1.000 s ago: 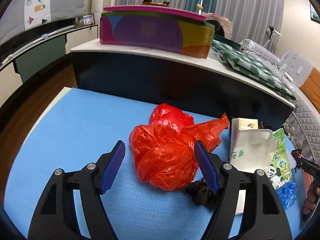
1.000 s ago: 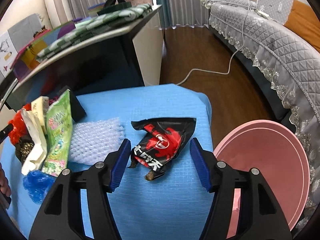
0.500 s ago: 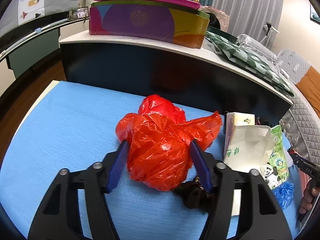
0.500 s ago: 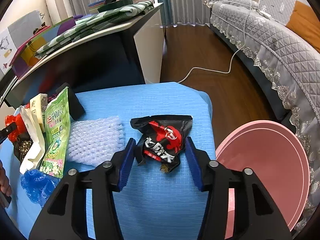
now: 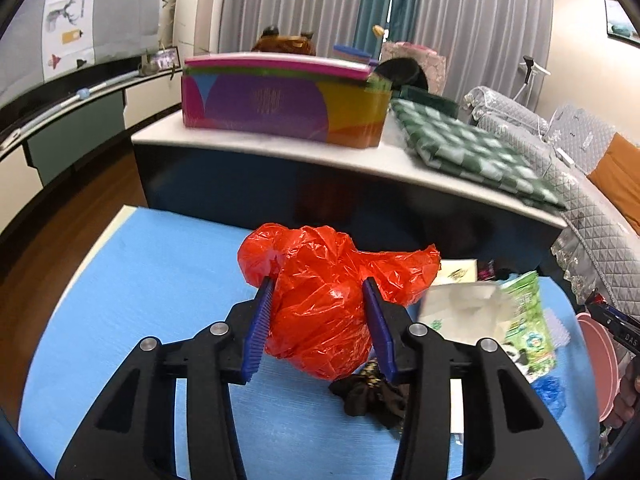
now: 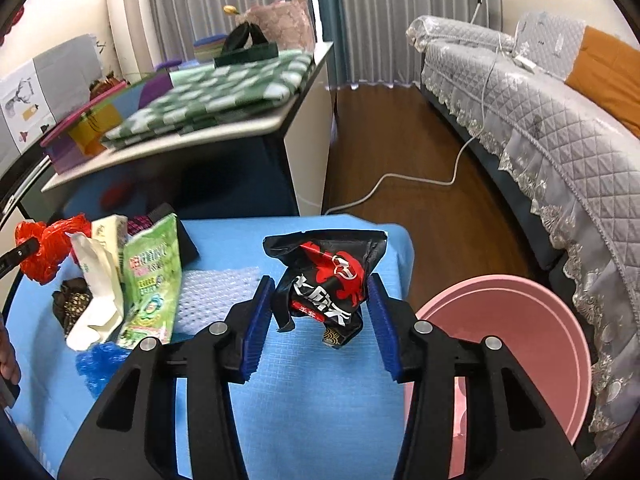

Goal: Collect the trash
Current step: 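Carry the wrapper and red bag in both tools over the pink bin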

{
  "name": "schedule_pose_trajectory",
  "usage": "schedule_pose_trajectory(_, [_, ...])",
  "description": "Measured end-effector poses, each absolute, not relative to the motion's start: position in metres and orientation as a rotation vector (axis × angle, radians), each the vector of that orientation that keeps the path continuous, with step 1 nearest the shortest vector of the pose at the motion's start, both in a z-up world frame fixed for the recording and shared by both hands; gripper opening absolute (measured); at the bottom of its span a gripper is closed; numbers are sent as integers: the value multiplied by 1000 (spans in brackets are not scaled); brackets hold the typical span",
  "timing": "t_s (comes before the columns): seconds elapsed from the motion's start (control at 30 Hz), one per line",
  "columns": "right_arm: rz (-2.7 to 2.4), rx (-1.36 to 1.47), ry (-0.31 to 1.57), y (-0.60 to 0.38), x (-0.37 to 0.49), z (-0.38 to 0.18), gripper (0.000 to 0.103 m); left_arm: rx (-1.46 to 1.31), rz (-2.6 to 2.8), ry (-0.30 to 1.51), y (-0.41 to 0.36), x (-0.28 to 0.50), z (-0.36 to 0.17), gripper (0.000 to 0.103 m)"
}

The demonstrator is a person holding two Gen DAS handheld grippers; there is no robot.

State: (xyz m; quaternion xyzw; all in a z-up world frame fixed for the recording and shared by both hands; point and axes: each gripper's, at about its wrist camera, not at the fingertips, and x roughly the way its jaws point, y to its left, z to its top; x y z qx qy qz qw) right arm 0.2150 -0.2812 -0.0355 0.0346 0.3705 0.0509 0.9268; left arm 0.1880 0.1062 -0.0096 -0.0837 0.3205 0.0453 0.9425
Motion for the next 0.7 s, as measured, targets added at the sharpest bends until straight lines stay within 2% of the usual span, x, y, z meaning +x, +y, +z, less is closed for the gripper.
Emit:
schedule_pose_trajectory(0.27, [95,70,684,-295,181,-3,48,-165,65,593,82,166,25,44])
schedule_pose_trajectory(0.7, [17,69,586,-346,123,35,48,-115,-138,517,-12,131,59,44])
